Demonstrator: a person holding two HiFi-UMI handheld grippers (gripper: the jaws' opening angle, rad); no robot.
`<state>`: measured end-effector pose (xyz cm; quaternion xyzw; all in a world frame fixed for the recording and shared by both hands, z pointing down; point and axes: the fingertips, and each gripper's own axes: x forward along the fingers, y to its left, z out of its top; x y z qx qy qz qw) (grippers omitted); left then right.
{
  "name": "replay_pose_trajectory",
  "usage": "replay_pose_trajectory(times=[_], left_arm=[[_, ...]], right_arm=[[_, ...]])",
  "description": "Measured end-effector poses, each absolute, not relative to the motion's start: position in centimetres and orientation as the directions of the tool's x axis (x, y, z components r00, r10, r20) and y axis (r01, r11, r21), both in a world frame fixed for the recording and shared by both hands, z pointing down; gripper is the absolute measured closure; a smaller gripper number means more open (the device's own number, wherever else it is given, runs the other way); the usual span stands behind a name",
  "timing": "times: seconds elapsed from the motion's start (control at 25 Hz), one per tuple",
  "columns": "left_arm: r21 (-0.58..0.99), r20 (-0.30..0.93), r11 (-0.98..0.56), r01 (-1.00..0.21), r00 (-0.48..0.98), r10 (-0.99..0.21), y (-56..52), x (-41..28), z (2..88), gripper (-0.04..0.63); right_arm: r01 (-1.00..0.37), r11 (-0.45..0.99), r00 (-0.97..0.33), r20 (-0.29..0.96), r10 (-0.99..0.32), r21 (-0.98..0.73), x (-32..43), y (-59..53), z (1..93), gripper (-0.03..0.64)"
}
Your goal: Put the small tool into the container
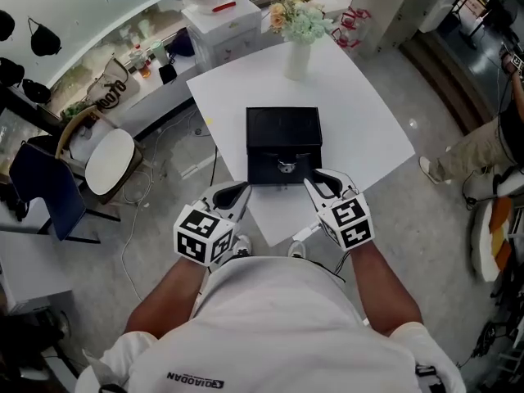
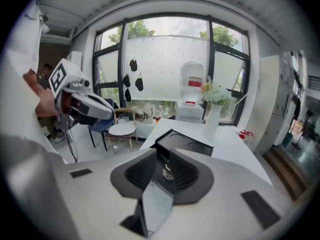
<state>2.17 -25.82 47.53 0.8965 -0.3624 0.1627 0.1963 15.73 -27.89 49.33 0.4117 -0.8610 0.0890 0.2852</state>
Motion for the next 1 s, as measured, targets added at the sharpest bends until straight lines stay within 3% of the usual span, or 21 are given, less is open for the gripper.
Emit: replay_pose_trajectory(times=[0.4,1.0], left_arm=[[0.206,0.368,-0.725,-0.657,0.739,-0.565,-25.8,5.0,43.7,0.586],[0.203,0.334,-0.736,-0.646,0.752,-0.569,-25.8,6.0,42.2,0.586]], right_arm=[[-0.813,0.561,-0.578,0.346,-0.739,-0.159,17.4,-25.1,41.9,0.549],[-0.825,0.488,-0.559,0.28,-0.781,-0.286,19.5,-24.3,41.5,0.609]])
